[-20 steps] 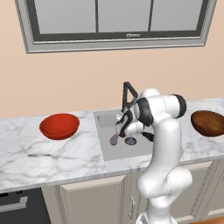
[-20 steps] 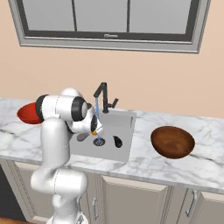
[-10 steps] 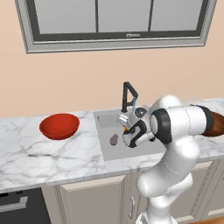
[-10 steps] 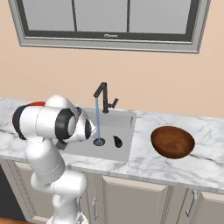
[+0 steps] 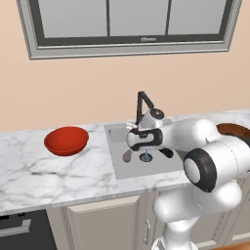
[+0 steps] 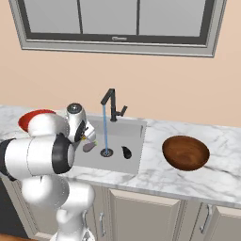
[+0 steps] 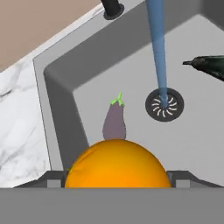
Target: Pick the eggplants from the sink and place them in one bowl. Place the orange in the other bowl. Then turn off the sink faucet.
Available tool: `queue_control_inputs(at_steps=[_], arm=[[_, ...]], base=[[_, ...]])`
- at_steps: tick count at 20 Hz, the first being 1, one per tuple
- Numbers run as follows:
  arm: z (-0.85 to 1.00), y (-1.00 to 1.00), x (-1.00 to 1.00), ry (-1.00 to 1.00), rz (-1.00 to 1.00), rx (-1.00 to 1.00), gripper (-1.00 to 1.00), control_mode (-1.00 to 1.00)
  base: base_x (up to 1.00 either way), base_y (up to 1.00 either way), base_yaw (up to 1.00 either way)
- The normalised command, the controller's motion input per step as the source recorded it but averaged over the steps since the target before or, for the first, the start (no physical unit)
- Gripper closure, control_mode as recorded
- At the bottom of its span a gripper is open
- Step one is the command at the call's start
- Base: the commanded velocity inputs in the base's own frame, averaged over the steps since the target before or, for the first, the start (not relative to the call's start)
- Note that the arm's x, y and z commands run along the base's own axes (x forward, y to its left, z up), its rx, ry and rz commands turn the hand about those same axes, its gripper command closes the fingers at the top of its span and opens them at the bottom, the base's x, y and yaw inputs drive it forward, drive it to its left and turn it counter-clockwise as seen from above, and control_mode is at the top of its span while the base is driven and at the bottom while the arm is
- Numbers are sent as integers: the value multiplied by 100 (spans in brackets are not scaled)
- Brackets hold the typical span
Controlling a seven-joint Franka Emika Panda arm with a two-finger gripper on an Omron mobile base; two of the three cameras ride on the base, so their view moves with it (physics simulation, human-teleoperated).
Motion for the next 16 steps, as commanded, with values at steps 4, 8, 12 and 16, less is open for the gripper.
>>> queue_control_inputs(at_steps=[4,8,12,16], arm=[[79,36,-8,0,26,-2,100,-100],[50,96,1,0,19,-11,100,-100],[22,99,5,0,22,-13,100,-100],[10,82,34,3,25,-4,100,-100]], base=[[0,0,0],[0,0,0],[0,0,0],[0,0,0]])
